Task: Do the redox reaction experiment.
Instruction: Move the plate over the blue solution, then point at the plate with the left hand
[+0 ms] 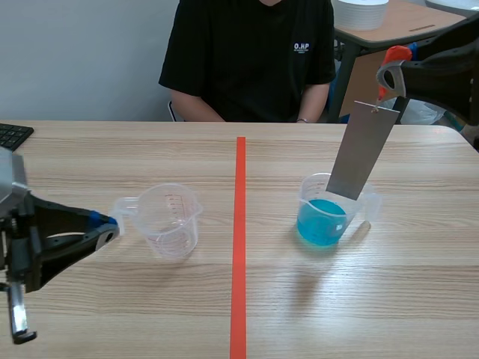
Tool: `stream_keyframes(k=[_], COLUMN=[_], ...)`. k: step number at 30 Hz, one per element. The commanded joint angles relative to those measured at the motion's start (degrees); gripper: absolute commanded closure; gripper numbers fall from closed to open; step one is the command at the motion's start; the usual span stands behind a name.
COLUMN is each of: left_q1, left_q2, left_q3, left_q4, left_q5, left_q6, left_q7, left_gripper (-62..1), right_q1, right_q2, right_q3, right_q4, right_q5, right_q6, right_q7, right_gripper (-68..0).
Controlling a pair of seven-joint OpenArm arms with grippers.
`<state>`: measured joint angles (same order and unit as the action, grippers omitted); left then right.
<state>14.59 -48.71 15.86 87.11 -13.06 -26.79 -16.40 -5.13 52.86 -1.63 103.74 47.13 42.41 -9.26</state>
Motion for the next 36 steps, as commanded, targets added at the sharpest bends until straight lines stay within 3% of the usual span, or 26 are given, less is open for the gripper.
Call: stream_keyframes(k=[1,13,18,27,36], left_q1=[-2.36,-19.08,-23.04,-28.65,-33.88], left_q2=[1.79,13.49,18.56,27.45,34.14], left_q3=[0.83,12.76,16.2,20.15,21.97], left_q4=[0.61,0.59,-1.31,-11.69,-20.74], left_q5=[-0.79,-0.57,2.45,6.82,6.93], left_q6=[0.07,2.01,3.19,4.79,4.83], left_q7=[0.87,13.68,16.15,16.22,16.26], left_gripper=[-4.5,-4.5,-4.5,-4.5,-4.5], right_q1=[1.01,1.16,1.14,1.16,1.16], right_q2=[0.59,-2.43,-3.04,-3.04,-3.04], right_q3=[-0.31,-0.28,-0.28,-0.28,-0.28], right_q4=[0.72,0.72,0.72,0.72,0.72], right_q5=[0.81,-3.26,-4.35,-4.52,-4.52], right_q6=[0.31,0.31,0.31,0.31,0.31], right_q7=[0.9,0.85,0.83,0.83,0.85], right_gripper=[-1.3,-1.3,-1.3,-1.3,-1.3])
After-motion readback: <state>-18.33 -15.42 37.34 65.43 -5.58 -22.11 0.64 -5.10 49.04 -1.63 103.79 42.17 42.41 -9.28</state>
